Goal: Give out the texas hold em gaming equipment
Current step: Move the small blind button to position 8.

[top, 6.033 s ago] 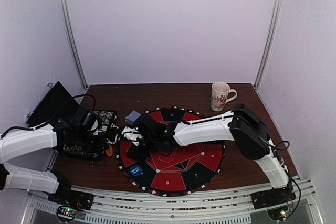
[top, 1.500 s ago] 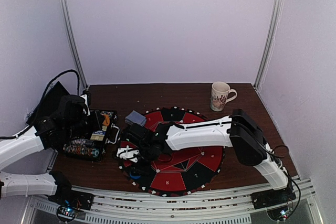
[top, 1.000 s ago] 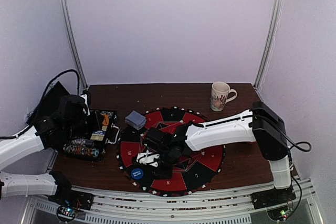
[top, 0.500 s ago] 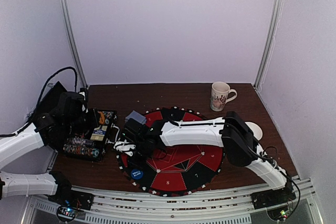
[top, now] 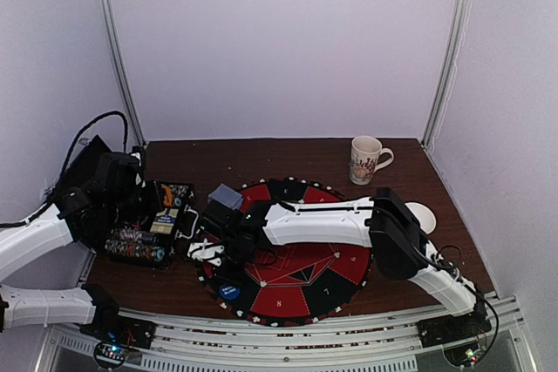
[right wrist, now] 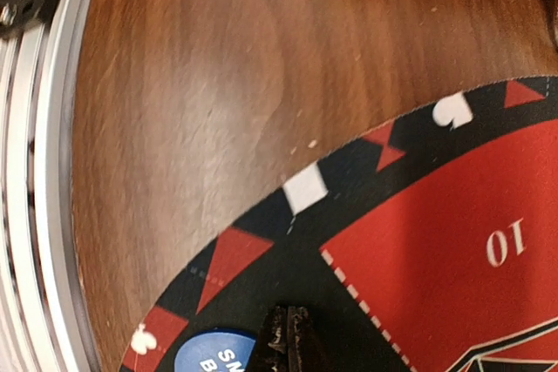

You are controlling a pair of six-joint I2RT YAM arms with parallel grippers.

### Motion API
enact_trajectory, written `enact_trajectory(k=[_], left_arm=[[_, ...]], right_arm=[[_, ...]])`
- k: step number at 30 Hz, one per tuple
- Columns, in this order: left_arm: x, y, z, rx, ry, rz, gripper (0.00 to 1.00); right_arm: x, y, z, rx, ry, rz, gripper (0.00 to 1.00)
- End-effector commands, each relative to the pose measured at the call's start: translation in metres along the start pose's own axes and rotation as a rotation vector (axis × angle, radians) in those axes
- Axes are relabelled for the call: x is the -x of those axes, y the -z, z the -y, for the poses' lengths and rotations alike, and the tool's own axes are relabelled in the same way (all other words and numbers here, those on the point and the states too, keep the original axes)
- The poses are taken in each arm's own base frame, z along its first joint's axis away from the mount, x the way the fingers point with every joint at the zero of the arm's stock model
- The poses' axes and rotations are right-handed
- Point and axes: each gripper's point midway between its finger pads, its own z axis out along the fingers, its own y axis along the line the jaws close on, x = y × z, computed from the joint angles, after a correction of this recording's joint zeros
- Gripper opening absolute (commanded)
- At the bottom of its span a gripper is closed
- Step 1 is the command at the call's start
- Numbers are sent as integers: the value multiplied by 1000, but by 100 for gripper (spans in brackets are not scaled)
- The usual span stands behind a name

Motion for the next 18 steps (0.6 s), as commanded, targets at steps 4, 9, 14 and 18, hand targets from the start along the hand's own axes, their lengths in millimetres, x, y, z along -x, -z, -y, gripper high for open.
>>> enact_trajectory(k=[4, 9, 14, 18], left_arm=[[15, 4, 1, -2, -3, 41, 0], [14, 4, 1, 0, -12, 36, 0], [11, 3, 0, -1, -11, 31, 0], [11, 3, 1, -6, -10, 30, 0]], right_arm=[[-118, 12, -34, 59, 35, -413, 0], [-149, 33, -44, 61, 39, -466, 0], [-173, 50, -38, 9, -15, -478, 0], [-114, 60, -38, 60, -61, -268, 2]])
